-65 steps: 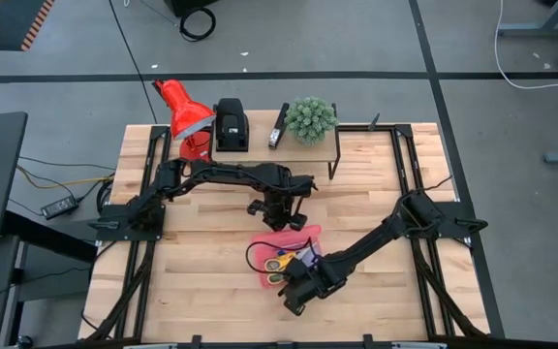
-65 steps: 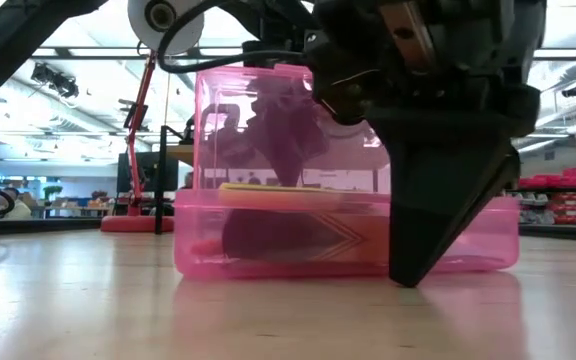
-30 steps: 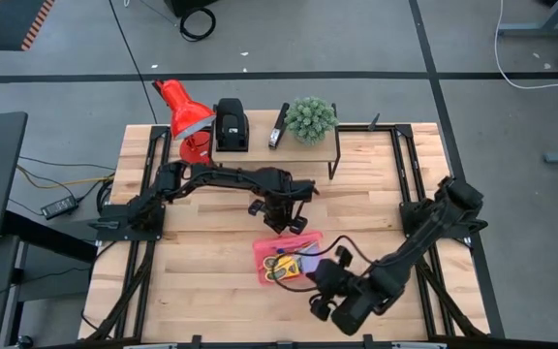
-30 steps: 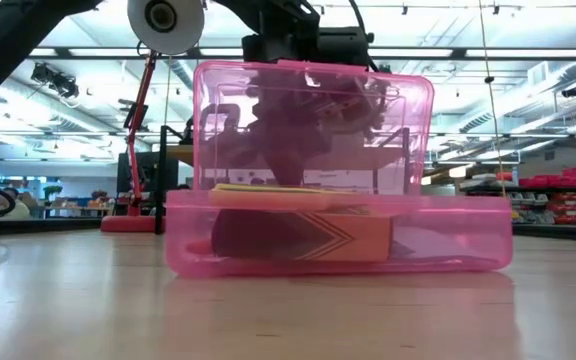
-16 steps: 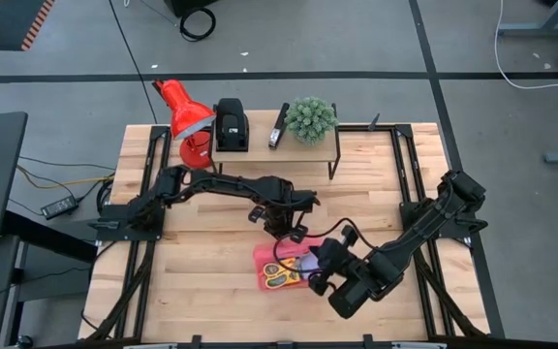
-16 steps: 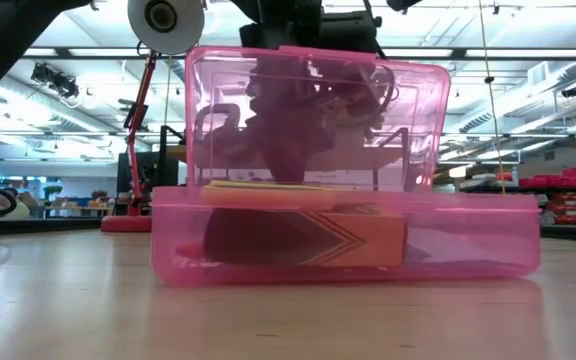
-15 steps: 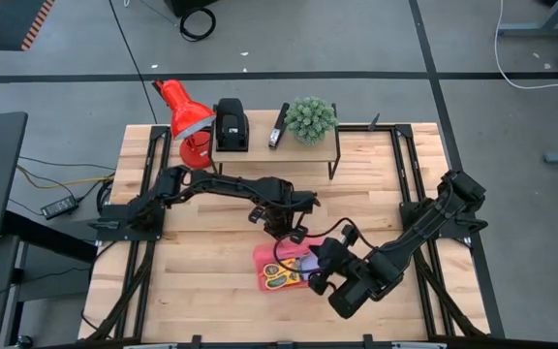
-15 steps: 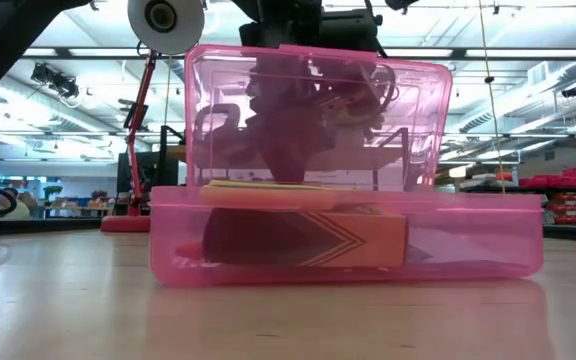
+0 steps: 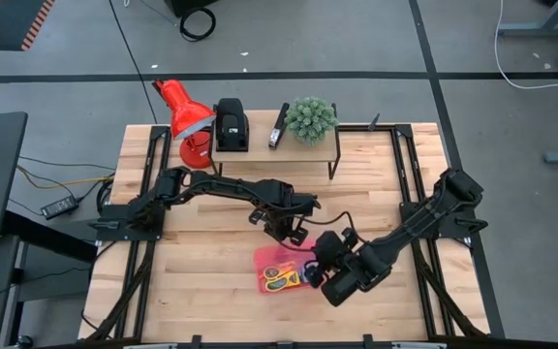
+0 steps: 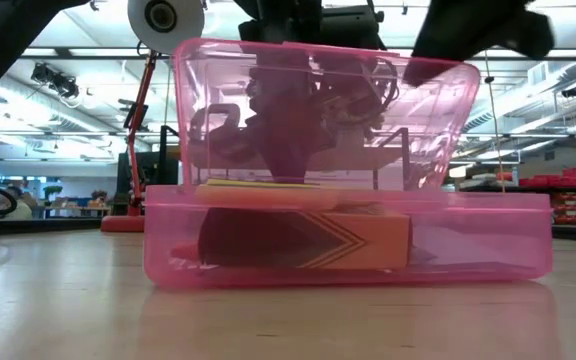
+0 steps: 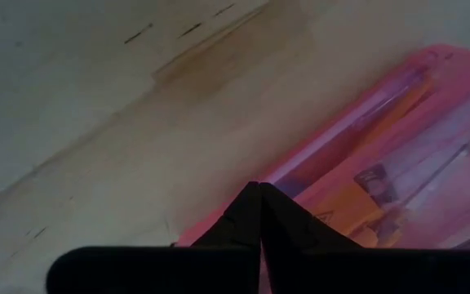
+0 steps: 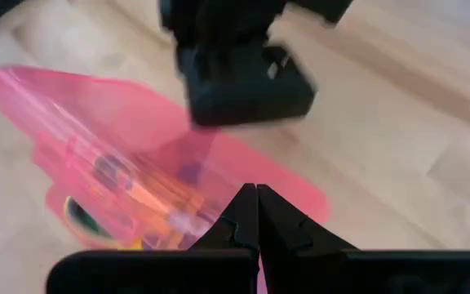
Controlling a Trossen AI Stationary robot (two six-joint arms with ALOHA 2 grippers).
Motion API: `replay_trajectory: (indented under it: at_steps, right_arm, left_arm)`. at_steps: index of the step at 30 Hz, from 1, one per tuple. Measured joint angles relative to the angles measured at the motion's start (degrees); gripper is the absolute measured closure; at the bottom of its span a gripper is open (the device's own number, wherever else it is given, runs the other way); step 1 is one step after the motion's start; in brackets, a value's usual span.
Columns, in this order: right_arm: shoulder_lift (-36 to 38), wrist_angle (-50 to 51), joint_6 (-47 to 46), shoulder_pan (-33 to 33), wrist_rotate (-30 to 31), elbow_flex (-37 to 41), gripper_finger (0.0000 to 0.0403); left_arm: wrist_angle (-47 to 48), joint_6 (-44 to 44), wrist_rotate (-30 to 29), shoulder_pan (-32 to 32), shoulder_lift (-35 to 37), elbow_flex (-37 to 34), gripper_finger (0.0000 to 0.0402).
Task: Pack school essentials
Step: Close the pink supply box
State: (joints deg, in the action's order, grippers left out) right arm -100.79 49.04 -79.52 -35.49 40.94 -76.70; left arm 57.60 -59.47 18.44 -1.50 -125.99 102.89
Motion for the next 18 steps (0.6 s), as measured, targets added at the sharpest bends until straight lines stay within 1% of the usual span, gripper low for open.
replay_trajectory:
  at_steps: [6,12,15,18]
  right_arm:
    - [0.0,-1.0,0.0,-3.2,-0.2,0.1,0.0397]
    - [0.0,-1.6,-0.7,-4.5,-0.1,0.6,0.0397]
    - [0.0,-4.3,-1.4,-4.5,-1.1,2.3,0.0397]
    - [0.0,-12.0,-1.5,-4.3,-3.8,6.0,0.0397]
  left_arm:
    - [0.0,0.0,-0.4,0.0,0.0,0.0,0.0384]
    - [0.0,0.1,-0.6,0.2,0.0,0.0,0.0382]
    - [0.0,0.1,-0.9,0.4,0.0,0.0,0.0386]
    - [-0.2,1.2,-1.1,0.4,0.0,0.0,0.0387]
